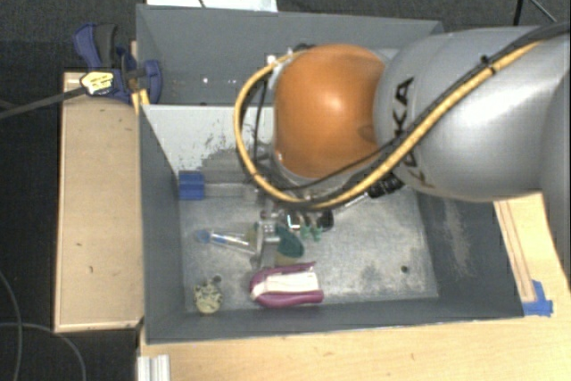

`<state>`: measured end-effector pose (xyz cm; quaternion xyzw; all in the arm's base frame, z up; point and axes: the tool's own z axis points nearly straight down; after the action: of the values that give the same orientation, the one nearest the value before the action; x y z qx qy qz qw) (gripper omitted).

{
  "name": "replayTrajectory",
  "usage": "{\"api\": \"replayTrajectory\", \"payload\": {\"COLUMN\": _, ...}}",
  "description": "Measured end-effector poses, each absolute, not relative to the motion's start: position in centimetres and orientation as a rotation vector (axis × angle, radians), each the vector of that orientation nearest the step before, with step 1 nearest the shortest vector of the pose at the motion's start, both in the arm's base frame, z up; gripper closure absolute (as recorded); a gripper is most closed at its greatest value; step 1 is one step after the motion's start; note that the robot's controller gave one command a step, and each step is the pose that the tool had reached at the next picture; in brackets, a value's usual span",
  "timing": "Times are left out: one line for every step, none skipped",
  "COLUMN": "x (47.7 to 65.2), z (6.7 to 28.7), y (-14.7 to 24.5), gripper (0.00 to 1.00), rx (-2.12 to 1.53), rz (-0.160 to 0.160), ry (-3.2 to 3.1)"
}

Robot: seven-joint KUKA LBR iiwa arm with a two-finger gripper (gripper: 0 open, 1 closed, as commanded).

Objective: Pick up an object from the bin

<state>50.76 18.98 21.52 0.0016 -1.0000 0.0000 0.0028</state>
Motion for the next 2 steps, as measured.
{"api": "replayTrajectory", "payload": {"x": 53.7, "z": 8.5, "y": 16.9, "gripper": 0.00, "rx": -0.056, "rz": 0.002, "ry": -3.137}}
{"api": "replayTrajectory", "payload": {"x": 52.8, "z": 7.2, "y": 15.9, "gripper": 0.00, "rx": -0.135, "rz": -0.010, "ry": -3.139}}
